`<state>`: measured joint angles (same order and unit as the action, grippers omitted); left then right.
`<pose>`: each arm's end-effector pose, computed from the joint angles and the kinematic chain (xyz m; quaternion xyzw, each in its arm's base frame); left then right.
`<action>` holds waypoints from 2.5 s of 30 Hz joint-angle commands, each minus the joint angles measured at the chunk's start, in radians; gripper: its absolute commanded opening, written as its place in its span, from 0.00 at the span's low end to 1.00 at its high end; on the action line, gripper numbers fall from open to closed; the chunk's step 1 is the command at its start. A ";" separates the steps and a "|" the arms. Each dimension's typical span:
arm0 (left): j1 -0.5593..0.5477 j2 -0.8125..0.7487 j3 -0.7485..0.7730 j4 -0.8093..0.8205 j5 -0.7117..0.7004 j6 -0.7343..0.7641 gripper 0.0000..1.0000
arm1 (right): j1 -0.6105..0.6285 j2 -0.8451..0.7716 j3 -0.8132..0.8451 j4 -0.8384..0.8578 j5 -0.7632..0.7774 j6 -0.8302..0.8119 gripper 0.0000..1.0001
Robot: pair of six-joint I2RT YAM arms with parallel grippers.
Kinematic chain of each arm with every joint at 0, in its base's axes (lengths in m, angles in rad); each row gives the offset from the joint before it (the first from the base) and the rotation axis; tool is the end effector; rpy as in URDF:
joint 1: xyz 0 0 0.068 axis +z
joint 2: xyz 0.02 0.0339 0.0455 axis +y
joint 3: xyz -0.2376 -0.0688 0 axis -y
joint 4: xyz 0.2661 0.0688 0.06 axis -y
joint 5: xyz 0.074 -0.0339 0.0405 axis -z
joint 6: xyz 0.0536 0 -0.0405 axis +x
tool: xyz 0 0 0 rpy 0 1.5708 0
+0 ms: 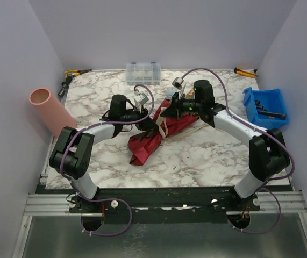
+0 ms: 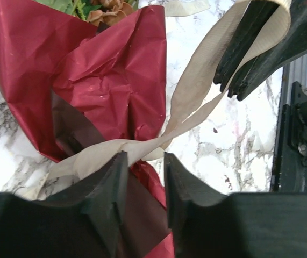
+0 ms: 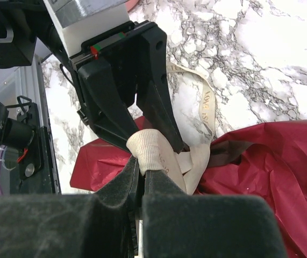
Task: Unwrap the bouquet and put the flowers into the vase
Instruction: Untie the ribbon from the wrapping paper.
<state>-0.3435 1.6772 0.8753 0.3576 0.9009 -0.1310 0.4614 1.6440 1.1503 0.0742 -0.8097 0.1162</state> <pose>0.3345 -0.1643 0.1541 0.3119 0.7322 -0.4708 0.3807 0.3422 0.2135 0.2320 -0.3437 0.7227 0.4592 0.3855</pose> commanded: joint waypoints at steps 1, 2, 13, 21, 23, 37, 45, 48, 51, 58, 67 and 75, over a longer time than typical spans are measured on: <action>-0.018 0.004 0.030 0.028 0.016 0.021 0.28 | -0.013 -0.024 -0.009 0.022 -0.031 0.008 0.01; -0.018 -0.001 0.031 0.027 0.020 0.015 0.23 | -0.015 -0.023 -0.009 0.021 -0.030 0.010 0.01; -0.023 -0.050 0.083 0.028 0.065 -0.150 0.00 | -0.026 -0.006 0.000 0.007 -0.013 0.009 0.03; -0.008 -0.048 0.041 0.003 0.002 0.029 0.60 | -0.042 -0.028 0.001 0.007 -0.023 0.005 0.01; 0.000 -0.021 0.027 -0.002 0.031 0.119 0.65 | -0.043 -0.027 0.001 0.007 -0.028 0.007 0.01; -0.045 0.037 0.048 -0.049 -0.004 0.261 0.46 | -0.047 -0.017 0.004 0.004 -0.032 0.005 0.01; -0.045 -0.002 0.121 -0.058 0.041 0.059 0.00 | -0.053 -0.007 0.004 0.003 -0.018 0.003 0.09; -0.051 -0.036 0.175 -0.059 0.087 -0.053 0.00 | -0.054 0.010 0.013 -0.014 -0.031 -0.004 0.20; -0.045 -0.042 0.245 -0.086 0.095 -0.157 0.00 | -0.054 0.023 0.027 -0.033 -0.053 -0.006 0.35; -0.044 -0.048 0.325 -0.083 0.052 -0.329 0.00 | -0.054 0.020 0.007 -0.004 -0.121 0.008 0.60; -0.046 -0.047 0.318 0.035 0.075 -0.510 0.00 | -0.049 0.058 -0.010 0.049 -0.151 0.051 0.58; -0.054 -0.027 0.307 0.114 0.089 -0.601 0.00 | -0.033 0.075 -0.016 0.074 -0.124 0.062 0.38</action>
<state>-0.3897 1.6535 1.1866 0.3973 0.9585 -0.6586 0.4194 1.7058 1.1522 0.1081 -0.9295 0.1673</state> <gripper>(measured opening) 0.018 0.434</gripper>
